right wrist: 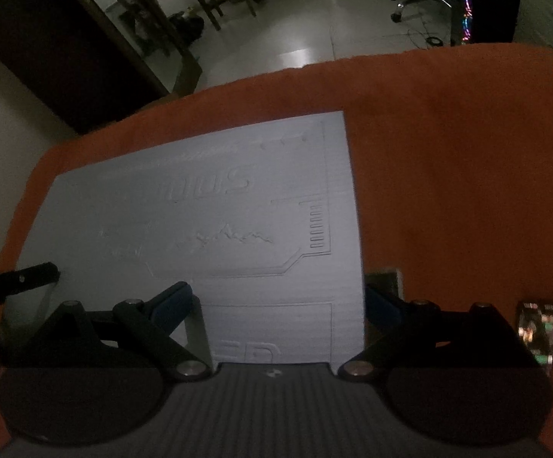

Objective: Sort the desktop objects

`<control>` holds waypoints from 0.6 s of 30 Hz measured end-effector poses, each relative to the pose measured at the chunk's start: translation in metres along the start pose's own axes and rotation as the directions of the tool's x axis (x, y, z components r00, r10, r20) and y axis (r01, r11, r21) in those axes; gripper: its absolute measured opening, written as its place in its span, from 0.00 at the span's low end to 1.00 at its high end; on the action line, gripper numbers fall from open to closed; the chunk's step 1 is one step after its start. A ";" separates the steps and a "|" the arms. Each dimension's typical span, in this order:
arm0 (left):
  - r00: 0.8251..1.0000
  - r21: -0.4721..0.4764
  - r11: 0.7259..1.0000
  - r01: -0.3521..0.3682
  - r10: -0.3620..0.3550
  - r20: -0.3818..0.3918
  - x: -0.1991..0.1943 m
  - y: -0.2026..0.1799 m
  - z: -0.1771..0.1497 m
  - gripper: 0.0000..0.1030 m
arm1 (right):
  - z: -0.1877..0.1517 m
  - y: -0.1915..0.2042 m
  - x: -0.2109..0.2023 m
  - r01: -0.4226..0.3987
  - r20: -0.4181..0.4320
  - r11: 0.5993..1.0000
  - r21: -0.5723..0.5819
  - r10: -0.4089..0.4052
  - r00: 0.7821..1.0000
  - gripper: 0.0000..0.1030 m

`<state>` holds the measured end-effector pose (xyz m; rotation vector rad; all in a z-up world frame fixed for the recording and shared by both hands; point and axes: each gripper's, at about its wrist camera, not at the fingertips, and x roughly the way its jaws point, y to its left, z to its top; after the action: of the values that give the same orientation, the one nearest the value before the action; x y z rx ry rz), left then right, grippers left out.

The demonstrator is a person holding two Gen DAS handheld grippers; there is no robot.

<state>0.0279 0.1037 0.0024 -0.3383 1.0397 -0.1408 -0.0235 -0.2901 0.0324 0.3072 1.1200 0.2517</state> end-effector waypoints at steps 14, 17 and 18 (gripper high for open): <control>0.999 -0.022 0.999 0.031 -0.030 0.020 0.000 0.011 -0.054 1.00 | -0.040 -0.008 -0.014 0.016 0.039 1.000 0.011 -0.016 0.999 0.95; 0.999 -0.018 0.999 0.029 -0.029 0.016 0.004 0.011 -0.066 1.00 | -0.050 -0.016 -0.012 0.012 0.043 0.999 0.032 -0.013 0.999 0.95; 1.000 -0.010 1.000 0.027 -0.026 0.014 0.006 0.010 -0.069 1.00 | -0.053 -0.019 -0.010 0.012 0.041 0.999 0.037 -0.014 0.999 0.95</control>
<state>-0.0289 0.0973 -0.0378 -0.3615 1.0225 -0.1569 -0.0751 -0.3056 0.0126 0.3367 1.0863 0.2123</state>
